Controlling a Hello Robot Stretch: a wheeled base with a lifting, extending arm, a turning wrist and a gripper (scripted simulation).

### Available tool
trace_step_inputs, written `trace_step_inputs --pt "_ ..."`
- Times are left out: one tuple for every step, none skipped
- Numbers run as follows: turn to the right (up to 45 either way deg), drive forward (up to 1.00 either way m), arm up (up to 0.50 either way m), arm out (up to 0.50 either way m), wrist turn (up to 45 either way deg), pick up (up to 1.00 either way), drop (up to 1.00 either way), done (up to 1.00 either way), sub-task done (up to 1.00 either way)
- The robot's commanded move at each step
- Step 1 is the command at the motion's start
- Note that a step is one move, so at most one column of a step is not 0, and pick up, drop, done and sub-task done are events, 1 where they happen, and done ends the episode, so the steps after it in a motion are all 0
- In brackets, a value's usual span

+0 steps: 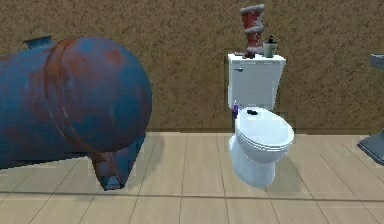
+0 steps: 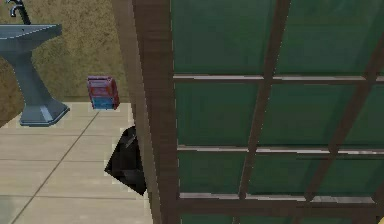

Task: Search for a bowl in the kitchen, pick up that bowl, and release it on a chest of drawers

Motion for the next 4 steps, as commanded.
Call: trace_step_inputs --pt "6.0 0.0 0.0 0.0 0.0 0.0 0.0 0.0 0.0" --pt "0.0 0.35 0.0 0.0 0.0 0.0 0.0 0.0 0.0" --pt "-3.0 0.0 0.0 0.0 0.0 0.0 0.0 0.0 0.0" --pt "0.0 0.15 0.0 0.0 0.0 0.0 0.0 0.0 0.0"
